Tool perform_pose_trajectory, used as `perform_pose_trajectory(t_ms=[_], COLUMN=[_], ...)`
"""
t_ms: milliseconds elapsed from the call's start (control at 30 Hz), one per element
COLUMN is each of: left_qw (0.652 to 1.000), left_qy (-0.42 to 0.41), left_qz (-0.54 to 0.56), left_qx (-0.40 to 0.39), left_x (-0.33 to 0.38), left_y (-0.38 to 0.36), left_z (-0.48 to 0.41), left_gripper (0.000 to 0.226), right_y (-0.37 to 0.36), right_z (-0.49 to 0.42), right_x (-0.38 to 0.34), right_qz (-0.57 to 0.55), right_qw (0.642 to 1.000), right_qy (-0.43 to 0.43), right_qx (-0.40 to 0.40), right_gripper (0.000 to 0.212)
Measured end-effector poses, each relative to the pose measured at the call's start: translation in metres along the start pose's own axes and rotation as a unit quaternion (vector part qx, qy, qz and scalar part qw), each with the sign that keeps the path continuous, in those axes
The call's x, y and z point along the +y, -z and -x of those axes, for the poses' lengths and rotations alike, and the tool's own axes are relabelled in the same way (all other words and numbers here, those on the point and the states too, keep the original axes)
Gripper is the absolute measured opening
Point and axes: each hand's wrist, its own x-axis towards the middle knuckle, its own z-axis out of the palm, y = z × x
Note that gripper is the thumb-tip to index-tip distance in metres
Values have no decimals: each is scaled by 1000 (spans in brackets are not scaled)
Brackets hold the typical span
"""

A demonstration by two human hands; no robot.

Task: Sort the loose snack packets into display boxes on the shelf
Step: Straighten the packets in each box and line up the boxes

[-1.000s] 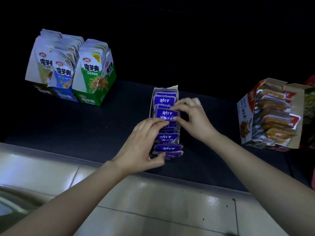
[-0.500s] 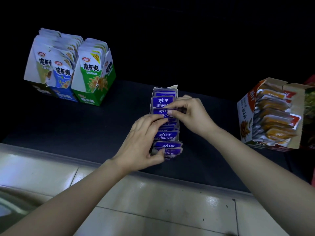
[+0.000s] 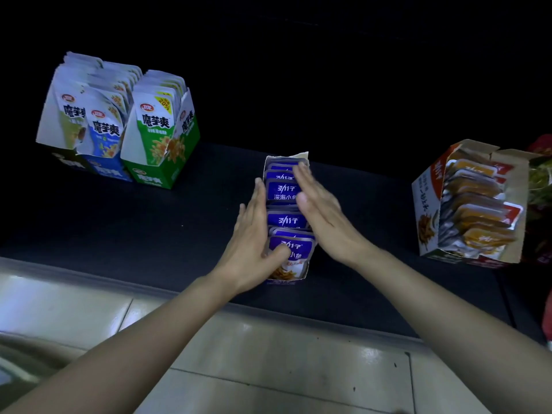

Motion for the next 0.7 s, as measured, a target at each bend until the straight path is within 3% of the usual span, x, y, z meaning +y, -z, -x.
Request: perform_pose_trajectory(t_ms=[133,300,433,567,700], left_qw=[999,988,983,966,967], left_qy=[9,52,59,92,77], left_qz=[48,144,176,242,241], left_qx=[-12,17,16,14,25], left_x=[0,-2,-1,9,9], left_y=[1,-1,-7,-3,0], left_z=[-1,5,6,0,8], left_gripper=[94,87,72,74,78], right_y=[3,0,-15,-18,-11], right_z=[-7,22,35,21,22], right_x=[-9,7,14,10,10], right_qz=[7,-54,4,9,-40], right_qw=[999,997,999,999,996], right_qy=[-30,-2,26,-16,-35], right_qx=[-30,60,35,40,72], right_gripper=[56,69,66,67,66])
